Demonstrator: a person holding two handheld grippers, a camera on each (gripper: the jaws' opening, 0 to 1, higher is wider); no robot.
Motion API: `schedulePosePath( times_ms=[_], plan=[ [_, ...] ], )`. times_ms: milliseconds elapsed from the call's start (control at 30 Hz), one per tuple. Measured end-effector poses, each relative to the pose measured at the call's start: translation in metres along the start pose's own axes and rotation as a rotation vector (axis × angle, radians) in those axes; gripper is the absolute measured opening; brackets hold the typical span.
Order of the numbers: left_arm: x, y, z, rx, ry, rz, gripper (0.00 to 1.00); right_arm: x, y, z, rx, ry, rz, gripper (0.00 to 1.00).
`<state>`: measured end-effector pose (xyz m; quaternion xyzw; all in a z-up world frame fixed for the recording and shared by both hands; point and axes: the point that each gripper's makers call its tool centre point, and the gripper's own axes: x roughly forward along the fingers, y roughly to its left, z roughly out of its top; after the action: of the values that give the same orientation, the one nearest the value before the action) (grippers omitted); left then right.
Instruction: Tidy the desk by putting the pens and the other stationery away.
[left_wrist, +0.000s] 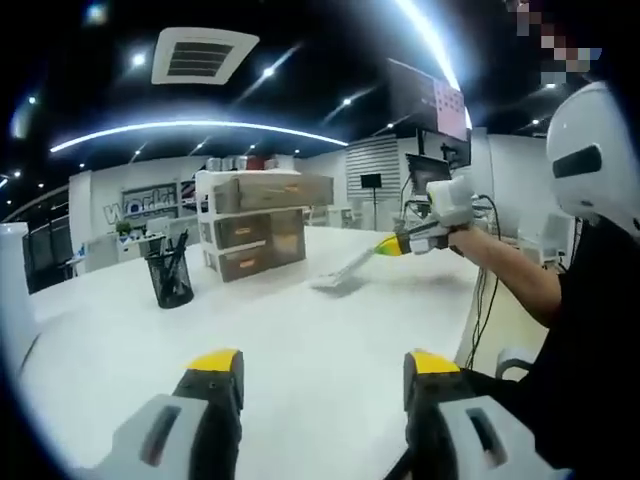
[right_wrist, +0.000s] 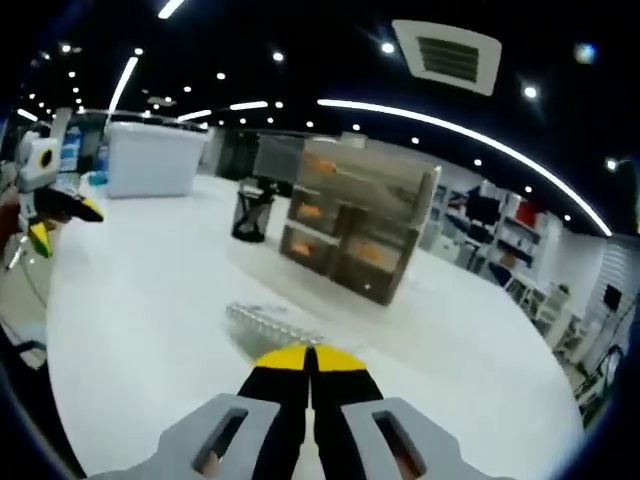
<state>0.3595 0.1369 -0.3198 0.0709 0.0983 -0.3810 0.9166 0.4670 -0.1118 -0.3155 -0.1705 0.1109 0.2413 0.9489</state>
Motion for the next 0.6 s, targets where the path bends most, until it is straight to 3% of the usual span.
schedulePosePath(
  times_ms=[233,600],
  plan=[
    [0.01,-0.002,0.004,0.033,0.004,-0.002,0.65,0.0,0.005,0.013,-0.101,0.018,-0.038,0.0],
    [0.036,-0.007,0.012,0.118,0.013,-0.018,0.65,-0.003,0.018,0.029,-0.171,0.022,-0.06,0.0]
  ],
)
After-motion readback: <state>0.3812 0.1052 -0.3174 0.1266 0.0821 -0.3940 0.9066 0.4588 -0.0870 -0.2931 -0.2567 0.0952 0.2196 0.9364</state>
